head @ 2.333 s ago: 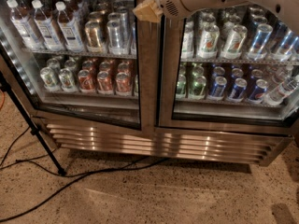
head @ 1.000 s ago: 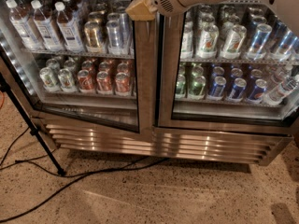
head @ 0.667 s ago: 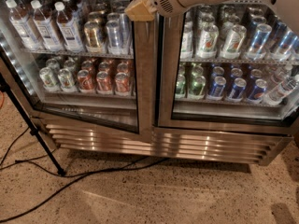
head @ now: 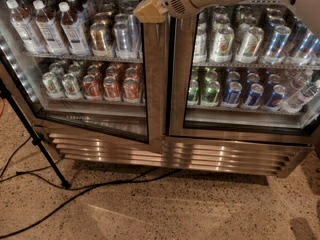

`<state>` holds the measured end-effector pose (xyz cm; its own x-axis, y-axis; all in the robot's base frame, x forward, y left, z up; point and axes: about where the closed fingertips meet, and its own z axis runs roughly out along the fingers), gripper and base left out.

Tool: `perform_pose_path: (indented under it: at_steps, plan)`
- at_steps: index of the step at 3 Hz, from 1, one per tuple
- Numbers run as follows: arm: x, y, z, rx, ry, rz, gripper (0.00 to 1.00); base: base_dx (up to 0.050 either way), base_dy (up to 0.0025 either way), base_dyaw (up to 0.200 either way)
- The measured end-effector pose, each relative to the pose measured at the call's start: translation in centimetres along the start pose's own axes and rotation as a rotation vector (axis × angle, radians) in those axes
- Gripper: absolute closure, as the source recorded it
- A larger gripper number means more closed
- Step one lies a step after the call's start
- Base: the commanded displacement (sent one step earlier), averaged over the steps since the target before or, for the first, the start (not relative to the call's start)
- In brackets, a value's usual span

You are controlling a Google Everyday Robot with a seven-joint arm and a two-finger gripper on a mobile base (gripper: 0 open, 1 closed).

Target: Open left fridge door

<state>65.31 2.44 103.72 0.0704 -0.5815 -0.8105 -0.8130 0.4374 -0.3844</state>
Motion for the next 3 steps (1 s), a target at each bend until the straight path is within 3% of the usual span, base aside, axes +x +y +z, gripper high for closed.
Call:
perform_pose_path:
  at_steps: [3]
  plan:
    - [-0.24,0.87,-0.35,-0.002,0.005,0.001,1.0,0.0,0.0,0.0]
